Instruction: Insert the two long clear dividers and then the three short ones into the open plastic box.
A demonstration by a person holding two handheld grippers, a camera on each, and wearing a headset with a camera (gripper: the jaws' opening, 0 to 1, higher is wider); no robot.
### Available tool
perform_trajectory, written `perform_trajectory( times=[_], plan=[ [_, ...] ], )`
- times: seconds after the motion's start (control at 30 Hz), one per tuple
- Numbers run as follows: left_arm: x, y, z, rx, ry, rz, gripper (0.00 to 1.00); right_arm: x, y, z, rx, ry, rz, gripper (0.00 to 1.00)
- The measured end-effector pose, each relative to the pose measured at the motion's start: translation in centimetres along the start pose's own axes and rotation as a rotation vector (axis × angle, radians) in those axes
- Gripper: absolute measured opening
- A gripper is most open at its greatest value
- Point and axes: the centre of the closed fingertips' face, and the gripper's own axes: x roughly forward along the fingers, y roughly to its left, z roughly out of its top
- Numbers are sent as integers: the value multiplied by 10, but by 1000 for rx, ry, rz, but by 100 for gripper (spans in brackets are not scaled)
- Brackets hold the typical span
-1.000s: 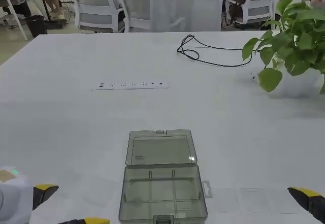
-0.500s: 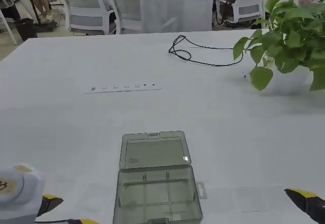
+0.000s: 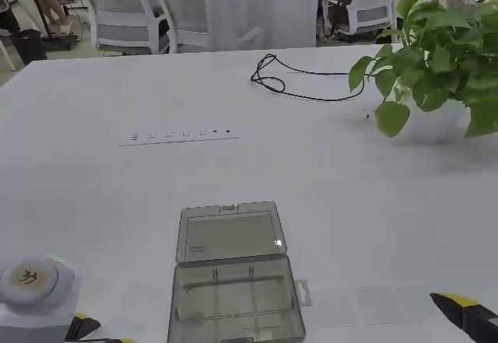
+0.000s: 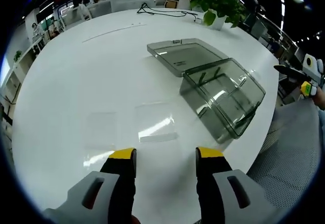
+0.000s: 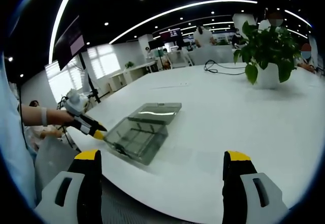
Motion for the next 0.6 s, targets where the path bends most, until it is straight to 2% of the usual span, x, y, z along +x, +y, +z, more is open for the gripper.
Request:
perform_trajectory(
  times=[0.1,0.37,0.6],
  plan=[
    [3,0,-1,-6,8,1,42,0,0,-1,1,2,2,100],
    [5,2,2,21,28,56,36,1,4,-1,3,2,10,100],
    [5,6,1,32,44,77,32,1,6,-3,6,4,13,100]
  ],
)
